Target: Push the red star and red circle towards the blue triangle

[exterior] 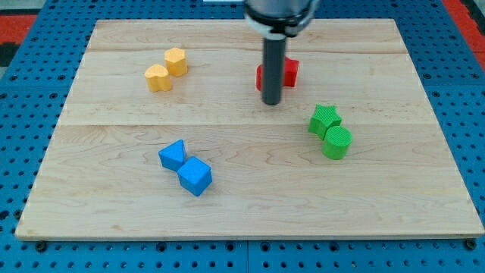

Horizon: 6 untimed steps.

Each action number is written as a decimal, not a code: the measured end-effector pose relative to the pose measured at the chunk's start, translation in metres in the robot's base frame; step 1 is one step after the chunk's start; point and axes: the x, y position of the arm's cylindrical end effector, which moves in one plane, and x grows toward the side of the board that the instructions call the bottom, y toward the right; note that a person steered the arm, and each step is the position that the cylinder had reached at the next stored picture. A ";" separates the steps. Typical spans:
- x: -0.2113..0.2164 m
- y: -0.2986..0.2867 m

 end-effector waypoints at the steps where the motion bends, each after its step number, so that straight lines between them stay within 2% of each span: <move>1: -0.034 0.057; 2: -0.067 0.070; 4: -0.064 -0.005; 5: -0.064 -0.005; 6: -0.089 0.009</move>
